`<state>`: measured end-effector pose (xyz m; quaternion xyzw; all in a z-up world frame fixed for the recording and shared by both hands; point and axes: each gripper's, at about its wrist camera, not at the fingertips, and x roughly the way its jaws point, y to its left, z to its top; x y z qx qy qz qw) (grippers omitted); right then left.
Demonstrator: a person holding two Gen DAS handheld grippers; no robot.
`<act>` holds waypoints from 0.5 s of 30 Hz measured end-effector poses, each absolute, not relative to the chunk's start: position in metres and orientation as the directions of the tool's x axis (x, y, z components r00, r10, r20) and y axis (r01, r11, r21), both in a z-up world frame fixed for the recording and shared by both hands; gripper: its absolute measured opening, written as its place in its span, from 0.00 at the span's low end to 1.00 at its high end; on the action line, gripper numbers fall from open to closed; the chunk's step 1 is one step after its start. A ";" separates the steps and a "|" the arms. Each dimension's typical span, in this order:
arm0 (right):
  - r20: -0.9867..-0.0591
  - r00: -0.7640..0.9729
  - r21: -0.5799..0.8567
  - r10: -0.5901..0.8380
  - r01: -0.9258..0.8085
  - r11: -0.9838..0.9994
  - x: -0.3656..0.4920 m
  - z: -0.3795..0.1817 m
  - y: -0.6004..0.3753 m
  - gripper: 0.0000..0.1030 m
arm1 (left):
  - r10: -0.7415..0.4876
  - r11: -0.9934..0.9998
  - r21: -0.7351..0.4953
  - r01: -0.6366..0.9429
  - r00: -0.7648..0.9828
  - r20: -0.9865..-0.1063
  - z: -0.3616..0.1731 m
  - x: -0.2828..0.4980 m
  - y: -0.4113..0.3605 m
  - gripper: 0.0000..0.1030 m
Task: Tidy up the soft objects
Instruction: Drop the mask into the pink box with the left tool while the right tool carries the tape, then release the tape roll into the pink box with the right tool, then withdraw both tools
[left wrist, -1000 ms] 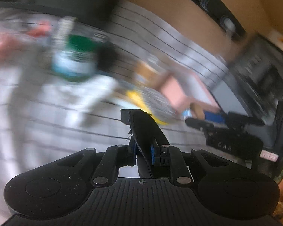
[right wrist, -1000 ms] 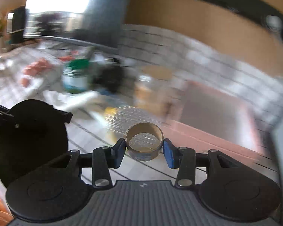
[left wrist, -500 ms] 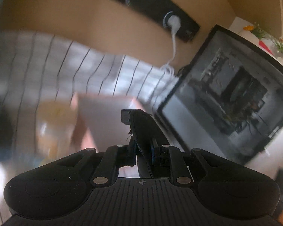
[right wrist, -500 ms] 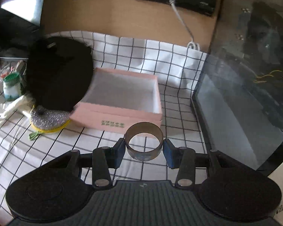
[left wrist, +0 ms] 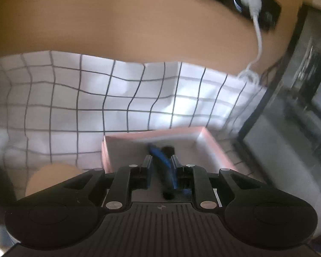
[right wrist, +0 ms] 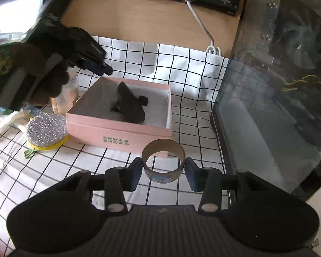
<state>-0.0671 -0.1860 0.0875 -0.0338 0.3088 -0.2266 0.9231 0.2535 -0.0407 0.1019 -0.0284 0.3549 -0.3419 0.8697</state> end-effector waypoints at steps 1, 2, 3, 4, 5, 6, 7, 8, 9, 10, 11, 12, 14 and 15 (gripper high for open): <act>-0.552 0.711 -0.198 -0.434 0.394 0.897 -0.064 0.089 -0.188 0.42 | -0.627 0.760 -0.308 0.572 0.520 -0.580 0.106 0.250 -0.034 0.20; -0.548 0.720 -0.196 -0.427 0.386 0.902 -0.058 0.092 -0.190 0.42 | -0.640 0.754 -0.323 0.572 0.529 -0.557 0.112 0.243 -0.025 0.20; -0.543 0.727 -0.195 -0.420 0.377 0.905 -0.053 0.094 -0.191 0.42 | -0.650 0.749 -0.335 0.572 0.536 -0.538 0.118 0.237 -0.016 0.20; -0.537 0.738 -0.193 -0.409 0.365 0.911 -0.045 0.097 -0.192 0.42 | -0.660 0.743 -0.346 0.573 0.540 -0.523 0.122 0.230 -0.007 0.20; -0.530 0.749 -0.190 -0.397 0.351 0.917 -0.036 0.101 -0.193 0.42 | -0.668 0.737 -0.356 0.574 0.542 -0.509 0.127 0.222 0.002 0.20; -0.523 0.760 -0.188 -0.385 0.337 0.922 -0.026 0.104 -0.195 0.42 | -0.675 0.733 -0.365 0.574 0.544 -0.499 0.131 0.212 0.013 0.20; -0.517 0.770 -0.190 -0.375 0.325 0.927 -0.015 0.108 -0.197 0.42 | -0.677 0.731 -0.371 0.573 0.546 -0.493 0.135 0.204 0.016 0.20; -0.508 0.780 -0.193 -0.365 0.310 0.931 -0.001 0.112 -0.198 0.42 | -0.679 0.730 -0.374 0.572 0.547 -0.490 0.137 0.197 0.020 0.20; -0.502 0.787 -0.190 -0.357 0.302 0.934 0.013 0.115 -0.201 0.42 | -0.678 0.731 -0.375 0.570 0.548 -0.489 0.137 0.186 0.032 0.20; -0.500 0.792 -0.182 -0.352 0.301 0.936 0.026 0.119 -0.205 0.42 | -0.675 0.734 -0.377 0.565 0.549 -0.493 0.136 0.178 0.040 0.20; -0.501 0.796 -0.164 -0.341 0.299 0.940 0.042 0.122 -0.212 0.42 | -0.670 0.739 -0.379 0.557 0.548 -0.501 0.133 0.169 0.052 0.20; -0.504 0.800 -0.147 -0.327 0.293 0.945 0.054 0.124 -0.216 0.42 | -0.667 0.742 -0.384 0.549 0.548 -0.506 0.130 0.161 0.063 0.20; -0.530 0.792 -0.125 -0.302 0.279 0.952 0.084 0.122 -0.225 0.50 | -0.654 0.755 -0.402 0.517 0.562 -0.506 0.120 0.147 0.089 0.20; -0.551 0.778 -0.132 -0.302 0.276 0.952 0.096 0.119 -0.225 0.52 | -0.637 0.771 -0.403 0.494 0.576 -0.513 0.115 0.141 0.101 0.20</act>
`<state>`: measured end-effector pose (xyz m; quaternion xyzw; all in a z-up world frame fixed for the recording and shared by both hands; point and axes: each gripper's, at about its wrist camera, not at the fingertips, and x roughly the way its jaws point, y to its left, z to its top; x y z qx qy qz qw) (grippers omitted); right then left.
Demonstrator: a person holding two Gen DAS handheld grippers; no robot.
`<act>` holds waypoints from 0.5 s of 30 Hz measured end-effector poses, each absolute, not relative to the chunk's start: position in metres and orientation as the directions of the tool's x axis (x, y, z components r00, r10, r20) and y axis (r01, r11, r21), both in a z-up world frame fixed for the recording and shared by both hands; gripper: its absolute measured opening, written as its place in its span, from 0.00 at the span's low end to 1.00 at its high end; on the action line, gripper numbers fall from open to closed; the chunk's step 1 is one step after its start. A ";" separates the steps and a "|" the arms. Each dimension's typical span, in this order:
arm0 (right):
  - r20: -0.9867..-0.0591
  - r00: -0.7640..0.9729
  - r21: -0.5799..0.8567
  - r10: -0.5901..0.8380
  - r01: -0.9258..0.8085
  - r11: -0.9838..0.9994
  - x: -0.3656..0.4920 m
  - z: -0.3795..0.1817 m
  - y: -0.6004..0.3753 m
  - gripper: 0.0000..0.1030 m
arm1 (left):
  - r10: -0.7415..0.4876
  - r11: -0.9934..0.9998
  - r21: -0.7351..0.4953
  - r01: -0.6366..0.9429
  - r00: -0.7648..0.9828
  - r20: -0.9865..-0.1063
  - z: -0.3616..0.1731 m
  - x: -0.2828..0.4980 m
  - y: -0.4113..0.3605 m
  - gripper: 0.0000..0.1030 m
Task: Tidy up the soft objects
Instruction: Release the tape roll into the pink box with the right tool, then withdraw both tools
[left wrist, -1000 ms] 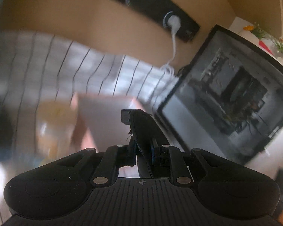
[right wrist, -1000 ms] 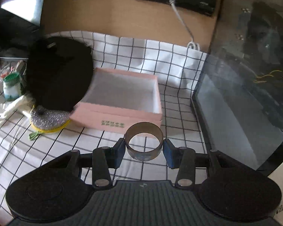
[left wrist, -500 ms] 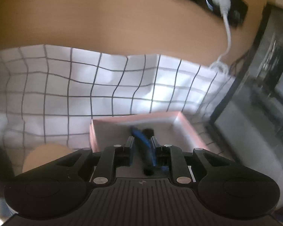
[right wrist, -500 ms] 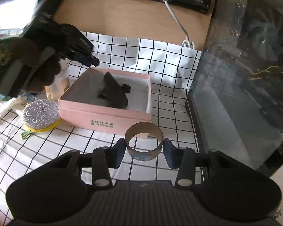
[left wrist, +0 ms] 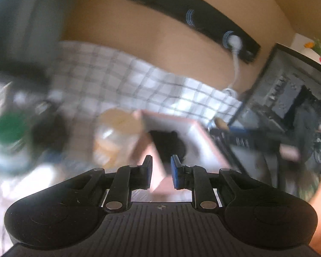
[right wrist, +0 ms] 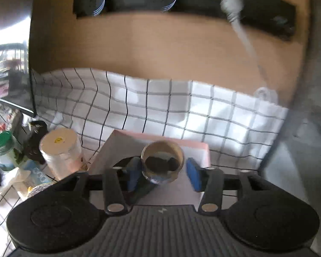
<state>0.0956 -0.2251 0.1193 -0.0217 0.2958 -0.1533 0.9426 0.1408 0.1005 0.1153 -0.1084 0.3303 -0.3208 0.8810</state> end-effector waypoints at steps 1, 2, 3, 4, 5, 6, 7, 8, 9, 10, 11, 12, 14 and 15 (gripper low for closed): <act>-0.561 0.769 -0.141 -0.306 0.275 0.951 0.103 0.116 -0.223 0.53 | -0.608 0.794 -0.393 0.464 0.596 -0.524 0.111 0.135 0.111 0.20; -0.564 0.767 -0.151 -0.307 0.270 0.951 0.107 0.112 -0.219 0.53 | -0.568 0.823 -0.372 0.429 0.615 -0.546 0.106 0.130 0.122 0.20; -0.566 0.767 -0.153 -0.302 0.262 0.953 0.108 0.110 -0.213 0.53 | -0.527 0.850 -0.349 0.395 0.624 -0.577 0.101 0.126 0.133 0.20; -0.568 0.770 -0.147 -0.290 0.252 0.957 0.108 0.108 -0.208 0.53 | -0.487 0.873 -0.330 0.358 0.626 -0.610 0.096 0.126 0.140 0.20; -0.572 0.775 -0.131 -0.268 0.236 0.963 0.106 0.105 -0.202 0.54 | -0.454 0.891 -0.320 0.323 0.625 -0.635 0.092 0.125 0.149 0.20; -0.575 0.780 -0.120 -0.247 0.219 0.968 0.104 0.103 -0.195 0.54 | -0.423 0.906 -0.314 0.284 0.624 -0.657 0.086 0.125 0.158 0.20; -0.576 0.784 -0.116 -0.232 0.202 0.972 0.101 0.100 -0.189 0.54 | -0.402 0.915 -0.312 0.255 0.624 -0.670 0.082 0.125 0.165 0.20; -0.574 0.790 -0.118 -0.216 0.181 0.976 0.096 0.098 -0.179 0.54 | -0.384 0.922 -0.309 0.232 0.624 -0.680 0.079 0.124 0.172 0.20; -0.571 0.796 -0.122 -0.202 0.161 0.979 0.089 0.095 -0.170 0.54 | -0.370 0.928 -0.305 0.214 0.625 -0.687 0.077 0.123 0.178 0.20; -0.570 0.800 -0.128 -0.187 0.138 0.982 0.084 0.093 -0.161 0.55 | -0.366 0.930 -0.305 0.208 0.628 -0.687 0.075 0.121 0.183 0.20; -0.570 0.804 -0.132 -0.172 0.117 0.984 0.079 0.091 -0.152 0.55 | -0.367 0.929 -0.310 0.204 0.631 -0.684 0.074 0.121 0.187 0.20; -0.573 0.805 -0.131 -0.154 0.096 0.987 0.075 0.087 -0.143 0.55 | -0.370 0.927 -0.319 0.200 0.632 -0.680 0.073 0.120 0.190 0.20; -0.597 0.795 -0.111 -0.108 0.052 0.993 0.071 0.079 -0.128 0.55 | -0.381 0.921 -0.337 0.195 0.632 -0.675 0.071 0.118 0.195 0.20; -0.613 0.786 -0.100 -0.084 0.028 0.995 0.069 0.074 -0.120 0.55 | -0.387 0.918 -0.343 0.196 0.630 -0.674 0.070 0.118 0.196 0.20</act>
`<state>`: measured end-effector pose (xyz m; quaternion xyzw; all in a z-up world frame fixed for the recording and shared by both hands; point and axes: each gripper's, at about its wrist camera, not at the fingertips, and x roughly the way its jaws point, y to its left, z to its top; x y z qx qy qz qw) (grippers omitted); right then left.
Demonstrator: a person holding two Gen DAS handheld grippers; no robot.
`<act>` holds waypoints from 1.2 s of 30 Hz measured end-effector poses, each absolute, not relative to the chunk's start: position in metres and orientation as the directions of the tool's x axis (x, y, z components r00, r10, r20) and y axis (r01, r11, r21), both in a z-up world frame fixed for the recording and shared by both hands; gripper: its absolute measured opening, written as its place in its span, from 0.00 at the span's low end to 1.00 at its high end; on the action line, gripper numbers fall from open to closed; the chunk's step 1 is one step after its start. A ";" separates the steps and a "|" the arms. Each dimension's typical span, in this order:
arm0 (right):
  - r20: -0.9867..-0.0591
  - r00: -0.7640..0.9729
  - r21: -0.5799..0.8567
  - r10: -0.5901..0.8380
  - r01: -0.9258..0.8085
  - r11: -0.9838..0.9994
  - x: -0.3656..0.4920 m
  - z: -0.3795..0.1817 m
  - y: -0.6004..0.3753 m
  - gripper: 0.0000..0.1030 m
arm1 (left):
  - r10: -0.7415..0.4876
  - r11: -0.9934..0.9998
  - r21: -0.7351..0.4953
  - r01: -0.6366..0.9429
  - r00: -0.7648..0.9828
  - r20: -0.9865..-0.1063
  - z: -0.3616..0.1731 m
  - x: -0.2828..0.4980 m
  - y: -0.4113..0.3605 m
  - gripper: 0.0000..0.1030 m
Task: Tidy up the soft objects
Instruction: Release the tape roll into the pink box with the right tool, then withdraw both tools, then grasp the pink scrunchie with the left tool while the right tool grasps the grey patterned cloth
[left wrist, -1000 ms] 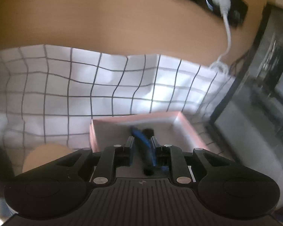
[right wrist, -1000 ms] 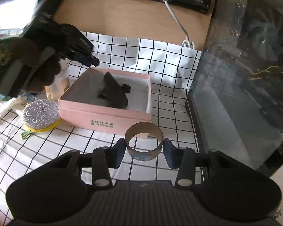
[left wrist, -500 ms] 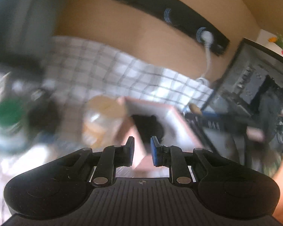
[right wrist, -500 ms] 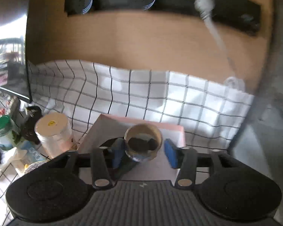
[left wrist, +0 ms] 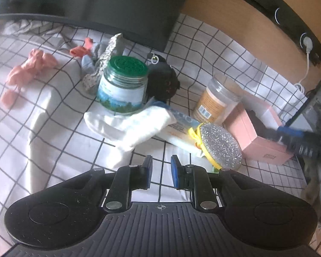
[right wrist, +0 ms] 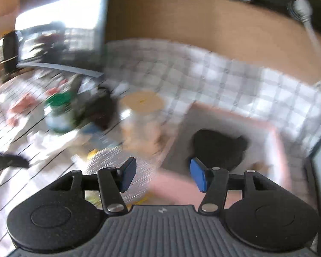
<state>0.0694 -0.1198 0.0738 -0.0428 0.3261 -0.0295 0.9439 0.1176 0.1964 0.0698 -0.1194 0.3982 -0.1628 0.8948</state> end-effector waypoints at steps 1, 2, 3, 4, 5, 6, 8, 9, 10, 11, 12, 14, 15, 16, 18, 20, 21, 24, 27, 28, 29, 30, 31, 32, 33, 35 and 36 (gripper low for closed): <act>-0.627 0.777 -0.097 -0.063 0.003 0.995 0.070 0.068 -0.111 0.55 | -0.390 0.917 -0.345 0.199 0.628 -0.674 0.069 0.118 0.197 0.20; -0.637 0.769 -0.105 -0.051 -0.021 0.994 0.071 0.062 -0.101 0.55 | -0.390 0.918 -0.342 0.202 0.626 -0.676 0.068 0.115 0.197 0.20; -0.646 0.762 -0.117 -0.046 -0.039 0.992 0.072 0.056 -0.092 0.55 | -0.386 0.919 -0.337 0.202 0.625 -0.679 0.067 0.115 0.199 0.20; -0.653 0.757 -0.126 -0.036 -0.061 0.990 0.075 0.051 -0.083 0.55 | -0.382 0.921 -0.332 0.202 0.625 -0.681 0.066 0.115 0.199 0.20; -0.658 0.752 -0.133 -0.020 -0.090 0.987 0.076 0.046 -0.073 0.55 | -0.378 0.923 -0.329 0.199 0.627 -0.682 0.067 0.113 0.203 0.20; -0.665 0.747 -0.151 -0.013 -0.118 0.982 0.079 0.042 -0.063 0.55 | -0.374 0.924 -0.328 0.195 0.630 -0.680 0.066 0.112 0.207 0.20; -0.671 0.741 -0.202 -0.026 -0.149 0.968 0.086 0.035 -0.046 0.55 | -0.365 0.928 -0.322 0.189 0.639 -0.677 0.068 0.113 0.214 0.20; -0.671 0.741 -0.213 -0.025 -0.160 0.964 0.088 0.032 -0.040 0.55 | -0.361 0.930 -0.313 0.194 0.642 -0.676 0.069 0.114 0.217 0.20; -0.672 0.741 -0.211 -0.017 -0.169 0.963 0.089 0.032 -0.035 0.55 | -0.359 0.932 -0.293 0.212 0.649 -0.671 0.072 0.116 0.218 0.20; -0.673 0.739 -0.204 -0.006 -0.178 0.963 0.089 0.032 -0.029 0.55 | -0.355 0.935 -0.265 0.237 0.657 -0.665 0.075 0.118 0.217 0.20; -0.673 0.739 -0.200 0.001 -0.184 0.962 0.087 0.033 -0.026 0.55 | -0.348 0.937 -0.216 0.275 0.669 -0.657 0.079 0.121 0.214 0.20; -0.676 0.737 -0.199 0.008 -0.193 0.961 0.083 0.034 -0.021 0.55 | -0.339 0.925 -0.093 0.369 0.690 -0.639 0.085 0.128 0.203 0.20; -0.678 0.735 -0.202 0.005 -0.194 0.960 0.081 0.033 -0.020 0.55 | -0.337 0.912 -0.038 0.409 0.690 -0.641 0.084 0.133 0.197 0.20; -0.681 0.732 -0.206 -0.001 -0.190 0.960 0.079 0.033 -0.020 0.55 | -0.328 0.894 0.019 0.447 0.684 -0.652 0.082 0.139 0.189 0.20; -0.688 0.726 -0.210 -0.017 -0.176 0.962 0.075 0.032 -0.022 0.55 | -0.300 0.850 0.132 0.510 0.674 -0.675 0.074 0.149 0.173 0.21; -0.694 0.719 -0.212 -0.035 -0.157 0.965 0.071 0.030 -0.025 0.55 | -0.277 0.806 0.222 0.549 0.680 -0.679 0.064 0.152 0.160 0.23; -0.695 0.718 -0.215 -0.046 -0.147 0.966 0.069 0.030 -0.027 0.55 | -0.271 0.790 0.248 0.560 0.683 -0.678 0.061 0.152 0.156 0.23; -0.697 0.713 -0.216 -0.076 -0.108 0.970 0.063 0.029 -0.035 0.55 | -0.303 0.801 0.203 0.564 0.674 -0.674 0.064 0.151 0.165 0.25; -0.707 0.701 -0.201 -0.098 -0.066 0.977 0.065 0.027 -0.041 0.55 | -0.251 0.883 0.155 0.443 0.724 -0.642 0.077 0.158 0.199 0.25; -0.710 0.697 -0.197 -0.104 -0.054 0.979 0.066 0.026 -0.042 0.55 | -0.219 0.916 0.135 0.378 0.753 -0.620 0.083 0.161 0.215 0.25; -0.715 0.691 -0.192 -0.111 -0.041 0.981 0.067 0.025 -0.042 0.55 | -0.187 0.942 0.114 0.315 0.776 -0.602 0.089 0.165 0.231 0.25; -0.719 0.686 -0.187 -0.114 -0.033 0.982 0.069 0.024 -0.041 0.55 | -0.133 0.970 0.089 0.224 0.805 -0.578 0.095 0.170 0.252 0.25; -0.722 0.682 -0.184 -0.113 -0.032 0.982 0.070 0.023 -0.039 0.55 | -0.088 0.985 0.073 0.156 0.823 -0.562 0.098 0.174 0.269 0.23; -0.727 0.678 -0.184 -0.111 -0.037 0.982 0.072 0.022 -0.036 0.55 | -0.047 0.993 0.064 0.099 0.832 -0.553 0.099 0.178 0.285 0.23; -0.729 0.676 -0.190 -0.109 -0.047 0.981 0.073 0.021 -0.032 0.55 | -0.019 0.996 0.061 0.064 0.832 -0.554 0.098 0.183 0.297 0.24; -0.732 0.674 -0.200 -0.102 -0.070 0.977 0.077 0.021 -0.023 0.55 | -0.011 0.996 0.064 0.057 0.825 -0.565 0.094 0.193 0.312 0.24; -0.732 0.674 -0.206 -0.098 -0.082 0.975 0.079 0.022 -0.018 0.55 | -0.014 0.994 0.079 0.072 0.820 -0.573 0.090 0.199 0.315 0.24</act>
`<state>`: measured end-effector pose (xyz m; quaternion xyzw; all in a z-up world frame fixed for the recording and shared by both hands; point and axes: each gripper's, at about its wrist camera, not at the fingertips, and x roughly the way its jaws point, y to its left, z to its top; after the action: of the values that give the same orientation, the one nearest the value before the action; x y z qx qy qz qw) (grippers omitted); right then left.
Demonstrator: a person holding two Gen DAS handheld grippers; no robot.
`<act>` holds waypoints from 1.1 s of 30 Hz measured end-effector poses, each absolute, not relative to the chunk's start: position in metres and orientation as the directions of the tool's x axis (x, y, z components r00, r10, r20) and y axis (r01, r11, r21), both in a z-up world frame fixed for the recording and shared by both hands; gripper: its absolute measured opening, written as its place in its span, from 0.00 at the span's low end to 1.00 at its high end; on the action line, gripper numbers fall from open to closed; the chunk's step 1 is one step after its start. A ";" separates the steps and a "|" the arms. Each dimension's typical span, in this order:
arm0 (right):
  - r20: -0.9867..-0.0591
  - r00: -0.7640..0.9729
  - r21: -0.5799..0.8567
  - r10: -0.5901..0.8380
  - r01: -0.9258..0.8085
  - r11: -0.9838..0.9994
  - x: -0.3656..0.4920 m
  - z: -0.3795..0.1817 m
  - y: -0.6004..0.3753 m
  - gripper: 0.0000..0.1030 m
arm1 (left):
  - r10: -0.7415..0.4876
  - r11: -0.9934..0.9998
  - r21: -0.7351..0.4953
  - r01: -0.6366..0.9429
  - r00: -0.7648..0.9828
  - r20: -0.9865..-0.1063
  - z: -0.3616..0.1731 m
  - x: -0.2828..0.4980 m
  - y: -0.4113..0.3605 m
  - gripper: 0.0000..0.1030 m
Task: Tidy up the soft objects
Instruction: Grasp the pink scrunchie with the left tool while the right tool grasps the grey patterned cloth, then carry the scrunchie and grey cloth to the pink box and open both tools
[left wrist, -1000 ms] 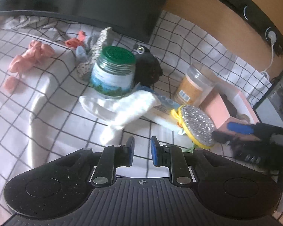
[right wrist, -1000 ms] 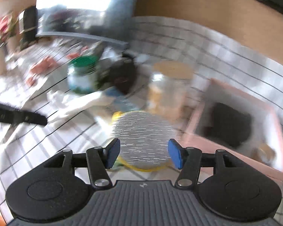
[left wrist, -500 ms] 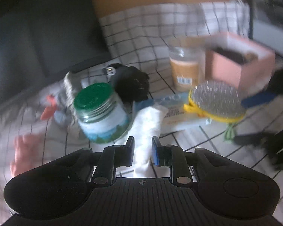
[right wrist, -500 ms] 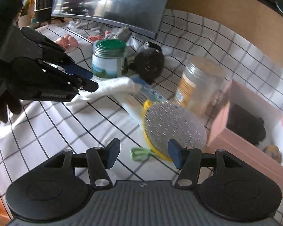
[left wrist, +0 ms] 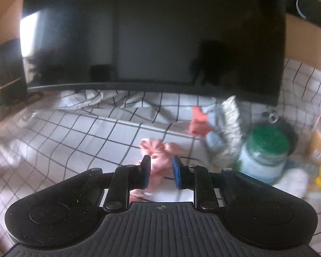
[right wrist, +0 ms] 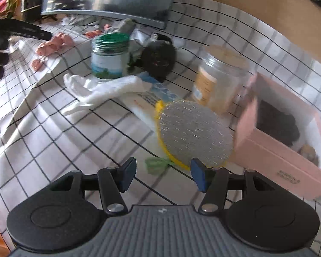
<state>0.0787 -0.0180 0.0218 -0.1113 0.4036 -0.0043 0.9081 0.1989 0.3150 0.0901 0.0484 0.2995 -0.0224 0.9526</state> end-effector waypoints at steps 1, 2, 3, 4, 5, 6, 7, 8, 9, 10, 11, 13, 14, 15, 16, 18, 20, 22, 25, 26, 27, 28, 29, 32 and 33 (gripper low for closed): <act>-0.731 0.676 -0.210 -0.093 -0.094 0.973 0.081 0.023 -0.013 0.55 | -0.010 0.991 0.100 0.084 0.815 -0.579 0.086 0.205 0.317 0.24; -0.731 0.678 -0.213 -0.084 -0.109 0.971 0.084 0.025 -0.008 0.55 | -0.011 0.990 0.109 0.092 0.811 -0.585 0.082 0.209 0.318 0.24; -0.731 0.678 -0.214 -0.077 -0.120 0.970 0.087 0.026 -0.003 0.55 | -0.018 0.989 0.108 0.103 0.800 -0.600 0.078 0.214 0.319 0.25; -0.731 0.679 -0.213 -0.070 -0.130 0.968 0.090 0.029 0.001 0.55 | -0.021 0.989 0.100 0.107 0.783 -0.622 0.073 0.220 0.322 0.26; -0.731 0.679 -0.212 -0.061 -0.142 0.967 0.093 0.032 0.005 0.55 | -0.022 0.990 0.095 0.107 0.769 -0.638 0.069 0.224 0.325 0.26; -0.730 0.681 -0.211 -0.053 -0.152 0.966 0.096 0.037 0.009 0.55 | -0.019 0.990 0.094 0.104 0.765 -0.643 0.064 0.228 0.328 0.27; -0.725 0.687 -0.211 -0.045 -0.159 0.964 0.101 0.044 0.014 0.55 | -0.019 0.991 0.092 0.102 0.762 -0.647 0.061 0.232 0.331 0.29; -0.718 0.695 -0.204 -0.033 -0.166 0.965 0.107 0.054 0.018 0.55 | -0.030 0.992 0.075 0.103 0.763 -0.645 0.058 0.235 0.335 0.30; -0.712 0.702 -0.194 -0.016 -0.174 0.965 0.113 0.063 0.021 0.55 | -0.050 0.993 0.046 0.105 0.761 -0.647 0.057 0.236 0.340 0.31; -0.706 0.709 -0.180 0.003 -0.183 0.966 0.122 0.076 0.024 0.55 | -0.072 0.994 0.015 0.108 0.753 -0.654 0.055 0.239 0.344 0.30; -0.702 0.712 -0.164 0.020 -0.188 0.968 0.136 0.090 0.030 0.55 | -0.096 0.994 -0.017 0.112 0.748 -0.657 0.055 0.239 0.349 0.30; -0.716 0.697 -0.124 0.045 -0.190 0.974 0.168 0.112 0.039 0.55 | -0.131 0.991 -0.071 0.111 0.753 -0.645 0.053 0.237 0.357 0.27; -0.735 0.675 -0.084 0.067 -0.189 0.978 0.192 0.123 0.045 0.55 | -0.146 0.989 -0.094 0.112 0.761 -0.633 0.052 0.235 0.361 0.21; -0.754 0.651 -0.044 0.088 -0.184 0.982 0.211 0.129 0.050 0.55 | -0.160 0.987 -0.110 0.116 0.766 -0.623 0.051 0.233 0.363 0.18; -0.783 0.611 0.017 0.119 -0.171 0.985 0.239 0.134 0.055 0.55 | -0.175 0.984 -0.127 0.123 0.769 -0.615 0.051 0.231 0.366 0.15; -0.826 0.540 0.105 0.159 -0.130 0.986 0.283 0.133 0.060 0.55 | -0.192 0.979 -0.168 0.113 0.778 -0.599 0.053 0.230 0.372 0.13; -0.850 0.510 0.102 0.134 -0.090 0.991 0.323 0.125 0.068 0.55 | -0.197 0.973 -0.212 0.087 0.792 -0.577 0.058 0.227 0.380 0.13; -0.866 0.493 0.049 0.078 -0.070 0.996 0.353 0.112 0.080 0.55 | -0.191 0.968 -0.246 0.059 0.808 -0.558 0.064 0.220 0.389 0.13; -0.896 0.443 -0.007 0.018 -0.053 0.999 0.383 0.089 0.090 0.55 | -0.183 0.963 -0.265 0.044 0.828 -0.530 0.072 0.204 0.401 0.13; -0.906 0.424 -0.018 0.002 -0.045 0.999 0.390 0.080 0.092 0.55 | -0.178 0.964 -0.263 0.040 0.832 -0.526 0.073 0.199 0.405 0.13; -0.913 0.409 -0.027 -0.010 -0.037 0.999 0.396 0.073 0.093 0.55 | -0.174 0.964 -0.263 0.036 0.833 -0.526 0.074 0.195 0.409 0.13; -0.915 0.402 -0.030 -0.017 -0.026 0.999 0.402 0.067 0.093 0.53 | -0.172 0.964 -0.265 0.031 0.832 -0.527 0.075 0.192 0.413 0.12; -0.916 0.402 -0.028 -0.017 -0.021 0.999 0.404 0.063 0.092 0.42 | -0.170 0.963 -0.268 0.026 0.832 -0.528 0.075 0.189 0.416 0.12; -0.917 0.398 0.005 0.026 -0.055 0.998 0.408 0.062 0.094 0.06 | -0.160 0.961 -0.276 0.009 0.831 -0.533 0.075 0.189 0.423 0.12; -0.911 0.411 0.014 0.046 -0.080 0.997 0.405 0.069 0.096 0.06 | -0.153 0.962 -0.275 0.002 0.834 -0.530 0.077 0.190 0.424 0.12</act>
<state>0.4052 0.0956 0.0687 -0.0160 0.5416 0.0374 0.8397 0.1902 0.4243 0.0769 -0.1325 0.2853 -0.0407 0.9483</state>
